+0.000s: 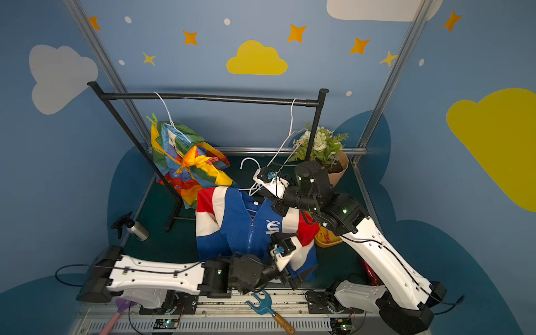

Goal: Remove the clothespins securing jackets to the hanger
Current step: Place the clothespin in the storage box.

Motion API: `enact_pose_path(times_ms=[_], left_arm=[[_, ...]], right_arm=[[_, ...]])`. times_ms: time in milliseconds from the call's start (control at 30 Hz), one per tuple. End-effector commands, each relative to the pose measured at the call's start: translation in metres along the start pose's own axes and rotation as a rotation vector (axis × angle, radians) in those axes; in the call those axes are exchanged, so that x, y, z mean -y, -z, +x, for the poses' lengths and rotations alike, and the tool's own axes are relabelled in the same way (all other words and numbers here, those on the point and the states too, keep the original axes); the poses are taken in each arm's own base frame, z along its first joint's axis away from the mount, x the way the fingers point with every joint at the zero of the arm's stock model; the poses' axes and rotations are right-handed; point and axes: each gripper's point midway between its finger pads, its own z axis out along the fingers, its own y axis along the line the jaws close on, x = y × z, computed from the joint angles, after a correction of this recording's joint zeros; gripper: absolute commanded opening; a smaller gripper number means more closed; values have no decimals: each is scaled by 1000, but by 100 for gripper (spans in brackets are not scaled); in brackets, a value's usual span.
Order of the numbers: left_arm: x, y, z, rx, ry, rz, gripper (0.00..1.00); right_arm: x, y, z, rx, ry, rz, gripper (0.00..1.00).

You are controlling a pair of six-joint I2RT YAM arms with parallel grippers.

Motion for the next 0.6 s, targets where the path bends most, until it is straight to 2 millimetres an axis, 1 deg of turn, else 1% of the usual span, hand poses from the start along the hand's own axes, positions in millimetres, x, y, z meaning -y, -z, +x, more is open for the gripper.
enact_pose_path(times_ms=[0, 133, 200, 267, 300, 367, 467, 567], left_arm=[[-37, 35, -12, -18, -46, -108, 100], [-77, 76, -43, 18, -74, -203, 100], [-106, 93, -54, 19, -52, -268, 100], [-135, 107, -60, -12, -9, -319, 100], [-151, 114, -58, -48, 4, -357, 100], [-171, 122, -58, -76, 13, -416, 100], [-192, 126, -55, -121, 31, -494, 99], [-202, 121, -49, -155, 76, -515, 99]], right_arm=[[-6, 4, -9, 49, 21, -17, 0], [-9, 1, -9, 54, 23, -32, 0], [-13, 3, -13, 78, 29, -46, 0], [-15, 7, -16, 96, 30, -52, 0], [-17, 9, -17, 105, 31, -58, 0], [-21, 13, -20, 121, 32, -73, 0], [-24, 16, -21, 132, 34, -81, 0], [-23, 18, -20, 132, 36, -60, 0]])
